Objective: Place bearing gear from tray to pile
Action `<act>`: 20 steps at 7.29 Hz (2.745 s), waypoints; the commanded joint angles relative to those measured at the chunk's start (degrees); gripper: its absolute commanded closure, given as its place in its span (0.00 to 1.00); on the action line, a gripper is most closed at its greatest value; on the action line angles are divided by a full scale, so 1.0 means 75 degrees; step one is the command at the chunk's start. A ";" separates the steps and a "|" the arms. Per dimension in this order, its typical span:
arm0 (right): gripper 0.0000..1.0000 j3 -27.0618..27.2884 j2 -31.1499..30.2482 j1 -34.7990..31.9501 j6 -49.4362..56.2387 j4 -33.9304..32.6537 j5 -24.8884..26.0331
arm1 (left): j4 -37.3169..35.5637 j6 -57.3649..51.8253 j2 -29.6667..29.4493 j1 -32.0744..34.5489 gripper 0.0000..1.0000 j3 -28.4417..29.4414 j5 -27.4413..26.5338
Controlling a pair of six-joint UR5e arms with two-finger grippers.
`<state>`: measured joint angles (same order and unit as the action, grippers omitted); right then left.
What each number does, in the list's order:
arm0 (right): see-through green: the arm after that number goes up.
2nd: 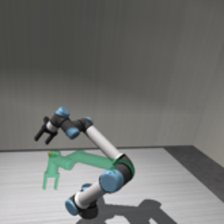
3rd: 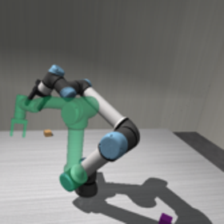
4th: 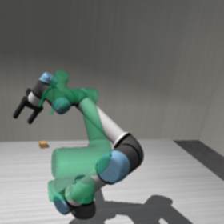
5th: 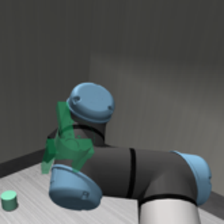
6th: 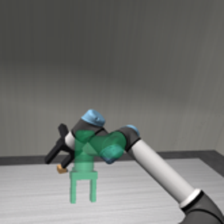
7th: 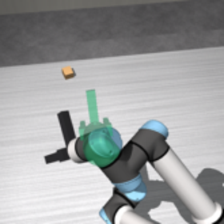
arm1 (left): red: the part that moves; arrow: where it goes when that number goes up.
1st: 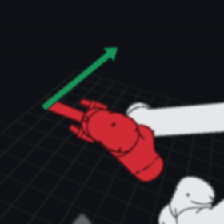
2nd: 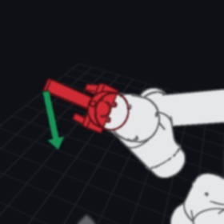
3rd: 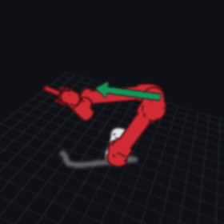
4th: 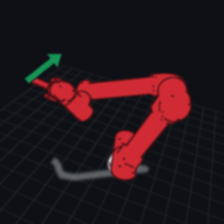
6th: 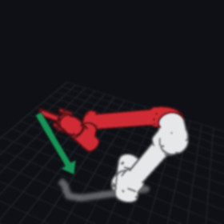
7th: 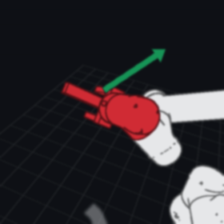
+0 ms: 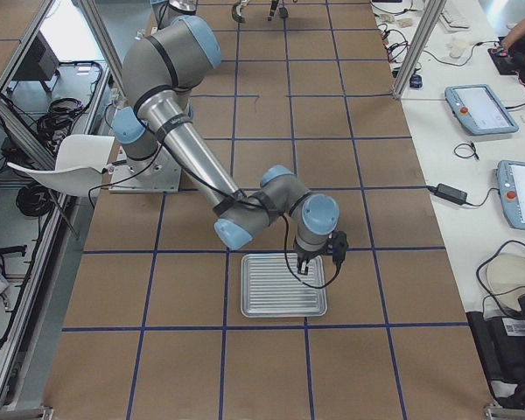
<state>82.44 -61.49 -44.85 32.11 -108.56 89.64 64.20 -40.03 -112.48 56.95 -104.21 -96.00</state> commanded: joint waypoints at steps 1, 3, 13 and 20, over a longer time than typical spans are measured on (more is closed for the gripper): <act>1.00 0.0081 -0.0520 -0.1758 -0.2639 0.0774 -0.0068 | 0.0425 0.0530 0.0544 0.0559 0.42 0.0381 0.0108; 1.00 0.0152 -0.0509 -0.3772 -0.5696 0.0775 -0.0384 | 0.2108 0.1848 0.1108 0.1204 0.33 0.1130 0.0643; 0.62 0.1289 0.0545 -0.9032 -1.2119 -0.1239 -0.1709 | 0.1987 0.5637 0.1239 0.2529 0.00 0.1063 0.3156; 0.00 0.1184 -0.1747 -0.5441 -0.6687 0.0325 -0.0377 | 0.1051 0.8096 0.0889 0.5586 0.00 0.0853 0.1667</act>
<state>91.73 -70.38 -92.38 -30.43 -109.88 84.49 74.40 13.29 -104.22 93.46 -97.53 -83.09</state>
